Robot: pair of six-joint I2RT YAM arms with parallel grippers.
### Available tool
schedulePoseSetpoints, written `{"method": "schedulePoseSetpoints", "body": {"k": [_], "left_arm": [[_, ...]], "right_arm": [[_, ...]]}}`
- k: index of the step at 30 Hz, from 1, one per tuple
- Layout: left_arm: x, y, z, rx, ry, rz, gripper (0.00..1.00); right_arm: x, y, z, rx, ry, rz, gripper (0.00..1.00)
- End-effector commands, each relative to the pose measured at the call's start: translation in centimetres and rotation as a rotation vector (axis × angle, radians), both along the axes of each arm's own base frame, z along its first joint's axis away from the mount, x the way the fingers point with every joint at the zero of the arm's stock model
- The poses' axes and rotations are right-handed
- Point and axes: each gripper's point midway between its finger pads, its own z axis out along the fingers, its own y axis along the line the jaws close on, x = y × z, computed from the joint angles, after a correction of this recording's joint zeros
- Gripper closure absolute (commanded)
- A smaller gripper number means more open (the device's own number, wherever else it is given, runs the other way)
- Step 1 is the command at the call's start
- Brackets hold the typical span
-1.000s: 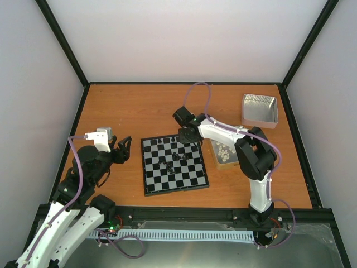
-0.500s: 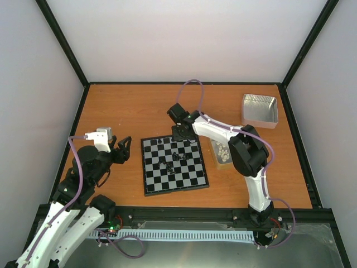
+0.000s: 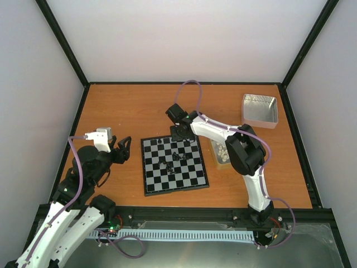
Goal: Set up the chess pieces on the board
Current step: Move the chess piece to the chessboard, then pick up the chess piece from the chessboard.
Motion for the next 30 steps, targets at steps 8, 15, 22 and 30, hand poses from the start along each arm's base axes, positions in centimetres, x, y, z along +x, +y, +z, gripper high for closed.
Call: {"method": "schedulePoseSetpoints", "body": {"k": [8, 15, 22, 30], "left_arm": [[-0.1, 0.1, 0.3, -0.012, -0.007, 0.006, 0.32], [-0.1, 0.0, 0.4, -0.014, -0.008, 0.001, 0.32], [-0.2, -0.2, 0.5, -0.016, -0.015, -0.014, 0.32], [-0.2, -0.4, 0.5, -0.017, -0.017, -0.021, 0.32]], "right_arm": [[0.3, 0.4, 2.0, 0.015, -0.036, -0.011, 0.71], [-0.6, -1.5, 8.3, 0.074, -0.134, -0.053, 0.63], [-7.5, -4.9, 4.7, 0.078, -0.018, -0.074, 0.63], [-10.9, -3.8, 1.1, 0.021, 0.034, -0.036, 0.68]]}}
